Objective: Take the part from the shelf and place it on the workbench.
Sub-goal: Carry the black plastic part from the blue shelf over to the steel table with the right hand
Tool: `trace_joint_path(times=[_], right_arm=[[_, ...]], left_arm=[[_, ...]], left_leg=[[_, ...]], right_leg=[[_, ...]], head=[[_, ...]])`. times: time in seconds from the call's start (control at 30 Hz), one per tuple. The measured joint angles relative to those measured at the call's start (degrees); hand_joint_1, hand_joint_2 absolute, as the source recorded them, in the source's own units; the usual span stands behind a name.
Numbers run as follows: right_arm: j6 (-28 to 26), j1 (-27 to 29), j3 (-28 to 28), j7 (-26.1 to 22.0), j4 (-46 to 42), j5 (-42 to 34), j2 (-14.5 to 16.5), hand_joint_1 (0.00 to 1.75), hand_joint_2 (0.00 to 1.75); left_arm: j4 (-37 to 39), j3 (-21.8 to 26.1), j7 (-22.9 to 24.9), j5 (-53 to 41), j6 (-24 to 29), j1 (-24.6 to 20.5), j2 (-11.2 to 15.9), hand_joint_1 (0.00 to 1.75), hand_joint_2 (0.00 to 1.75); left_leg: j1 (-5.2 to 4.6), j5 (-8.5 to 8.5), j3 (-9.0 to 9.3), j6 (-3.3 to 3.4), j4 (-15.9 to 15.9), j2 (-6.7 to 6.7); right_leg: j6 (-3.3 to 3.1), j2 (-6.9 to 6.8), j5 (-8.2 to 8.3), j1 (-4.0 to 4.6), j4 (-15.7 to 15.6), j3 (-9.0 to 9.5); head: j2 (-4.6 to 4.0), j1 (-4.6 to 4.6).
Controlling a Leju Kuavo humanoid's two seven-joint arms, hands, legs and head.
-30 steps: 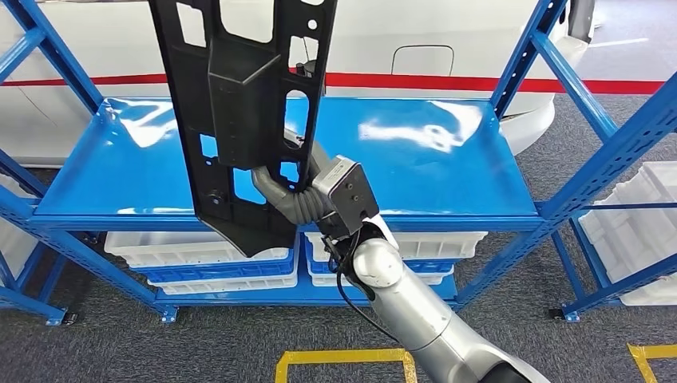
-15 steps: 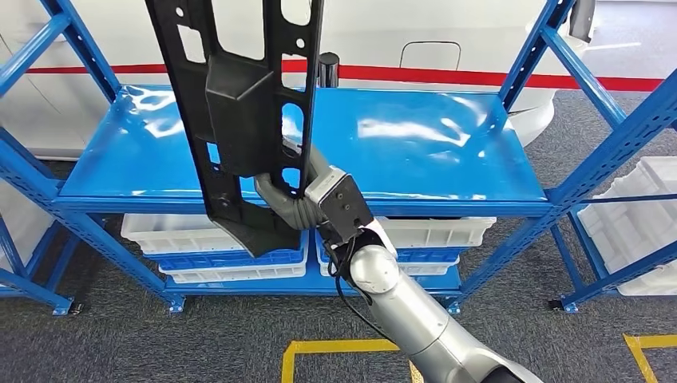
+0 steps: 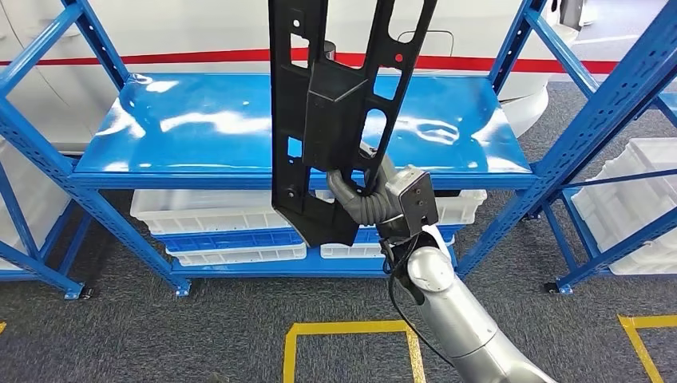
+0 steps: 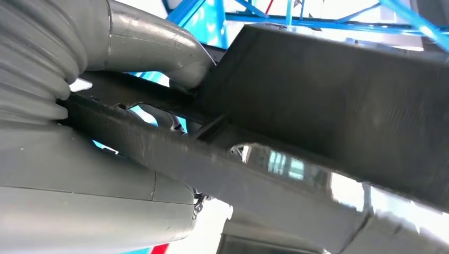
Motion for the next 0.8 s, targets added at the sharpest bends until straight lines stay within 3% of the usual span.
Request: trace_joint_path(times=[0.03, 0.1, 0.13, 0.17, 0.2, 0.23, 0.3, 0.37, 0.4, 0.47, 0.5, 0.57, 0.63, 0.67, 0.7, 0.73, 0.8], right_arm=[[0.05, -0.01, -0.01, 0.03, -0.1, -0.05, -0.06, 1.75, 1.75], [0.11, 0.01, 0.01, 0.17, -0.26, 0.02, -0.22, 1.75, 1.75], [0.12, 0.08, 0.03, 0.33, -0.28, 0.13, -0.36, 1.75, 1.75], [0.11, 0.2, 0.06, 0.51, -0.28, 0.28, -0.53, 1.75, 1.75], [0.1, 0.38, 0.11, 0.73, -0.29, 0.52, -0.77, 1.75, 1.75], [0.07, 0.64, 0.16, 0.94, -0.33, 0.73, -1.08, 1.75, 1.75], [0.03, 1.13, 0.26, 1.33, -0.54, 1.02, -1.87, 1.75, 1.75], [0.04, 1.44, 0.32, 1.58, -0.78, 0.93, -2.52, 1.75, 1.75], [0.08, 1.55, 0.35, 1.63, -0.85, 0.86, -2.77, 1.75, 1.75], [0.34, 1.64, 0.46, 1.61, -0.85, 0.77, -3.12, 1.75, 1.75], [0.6, 1.56, 0.55, 1.57, -0.8, 0.63, -3.23, 1.75, 1.75], [1.34, 0.85, 0.83, 1.5, -0.54, 0.11, -3.21, 1.75, 1.75], [1.96, -0.53, 1.23, 1.43, 0.29, -0.44, -2.73, 1.75, 1.75], [2.0, -1.26, 1.43, 1.33, 0.91, -0.44, -2.36, 1.75, 1.75], [1.74, -1.93, 1.66, 1.19, 1.61, -0.12, -1.93, 1.75, 1.75], [1.33, -2.47, 1.9, 1.03, 2.26, 0.43, -1.57, 1.75, 1.75], [0.49, -3.41, 2.42, 0.71, 3.22, 1.61, -1.11, 1.75, 1.75]], left_arm=[[0.01, 0.01, -0.09, 0.14, 0.1, 0.11, 0.02, 0.0, 1.75], [0.02, 0.02, -0.34, 0.41, 0.07, 0.29, 0.12, 0.0, 1.75], [0.03, 0.02, -0.48, 0.49, -0.1, 0.42, 0.18, 0.0, 1.75], [0.04, 0.02, -0.63, 0.55, -0.31, 0.6, 0.24, 0.0, 1.75], [0.05, 0.02, -0.85, 0.59, -0.6, 0.85, 0.27, 0.0, 1.75], [0.07, 0.02, -1.06, 0.55, -0.86, 1.14, 0.28, 0.0, 1.75], [0.11, 0.02, -1.36, 0.24, -1.14, 1.65, 0.25, 0.0, 1.75], [0.19, 0.03, -1.66, 0.25, -0.88, 2.04, 0.21, 0.0, 1.75], [0.24, 0.05, -2.03, 0.51, -0.68, 2.23, 0.22, 0.0, 1.75], [0.32, 0.18, -3.07, 1.22, -0.4, 2.57, 0.36, 0.0, 1.75], [0.34, 0.33, -3.56, 1.69, -0.24, 2.64, 0.45, 0.0, 1.75], [0.36, 0.87, -4.23, 2.73, 0.31, 2.67, 0.68, 0.0, 1.75], [0.36, 1.63, -4.73, 3.54, 1.13, 2.74, 1.12, 0.0, 1.75], [0.36, 1.98, -4.95, 3.77, 1.47, 2.77, 1.43, 0.0, 1.75], [0.36, 2.31, -5.14, 3.81, 1.73, 2.8, 1.82, 0.0, 1.75], [0.36, 2.55, -5.28, 3.7, 1.85, 2.83, 2.23, 0.0, 1.75], [0.35, 2.86, -5.45, 3.2, 1.78, 2.89, 3.03, 0.0, 1.75]], left_leg=[[0.04, -2.26, -0.52, -0.27, 1.67, 0.0], [0.15, -8.24, -1.93, -0.74, 8.16, 0.04], [0.21, -10.19, -2.47, -0.99, 11.81, 0.06], [0.31, -10.77, -2.44, -1.23, 14.31, 0.09], [0.46, -10.24, -1.58, -1.44, 15.07, 0.14], [0.67, -9.0, 0.3, -1.64, 13.72, 0.19], [1.01, -7.71, 5.74, -2.18, 6.88, 0.22], [0.96, -8.27, 8.7, -2.13, 1.92, 0.01], [0.73, -8.52, 8.8, -1.77, 1.27, -0.1], [0.57, -7.8, 7.91, -0.46, 1.02, -0.09], [0.5, -7.24, 7.38, 0.38, 0.91, -0.05], [0.48, -5.97, 5.93, 1.82, 0.75, 0.01], [0.39, -4.65, 4.16, 2.34, 0.76, 0.07], [0.36, -3.96, 3.27, 2.33, 0.77, 0.12], [0.35, -3.25, 2.37, 2.27, 0.78, 0.17], [0.36, -2.56, 1.53, 2.14, 0.78, 0.19], [0.36, -1.16, 0.06, 1.74, 0.8, 0.09]], right_leg=[[-0.42, -0.03, 0.73, -0.32, -0.22, -0.31], [-0.92, -0.1, 1.95, -0.51, -0.23, -1.42], [-0.91, -0.15, 2.48, -0.52, -0.18, -2.07], [-0.79, -0.2, 2.95, -0.54, -0.12, -2.72], [-0.57, -0.25, 3.37, -0.61, -0.02, -3.35], [-0.34, -0.27, 3.71, -0.72, 0.16, -3.94], [0.14, -0.34, 4.17, -0.81, 0.95, -5.13], [0.75, -0.39, 4.62, -0.62, 1.8, -6.15], [1.2, -0.4, 4.94, -0.53, 1.94, -6.52], [2.14, -0.36, 5.37, -0.67, 2.03, -7.07], [2.31, -0.33, 4.68, -0.75, 2.63, -7.72], [1.89, -0.24, 0.97, -0.85, 6.88, -9.82], [1.46, -0.18, -3.3, -0.84, 14.13, -12.04], [1.61, -0.17, -4.26, -0.84, 16.92, -12.41], [1.99, -0.17, -4.19, -0.84, 18.03, -11.88], [2.45, -0.17, -3.29, -0.84, 17.16, -10.33], [2.73, -0.17, -1.8, -0.77, 10.42, -4.57]], head=[[0.0, -0.05], [0.0, -0.08], [-0.01, -0.08], [-0.01, -0.06], [-0.01, -0.07], [-0.01, -0.08], [-0.01, -0.14], [-0.01, -0.14], [-0.01, -0.15], [-0.01, -0.14], [-0.01, -0.11], [-0.01, 0.04], [-0.01, 0.17], [-0.01, 0.18], [-0.01, 0.18], [-0.01, 0.19], [-0.01, 0.19]])
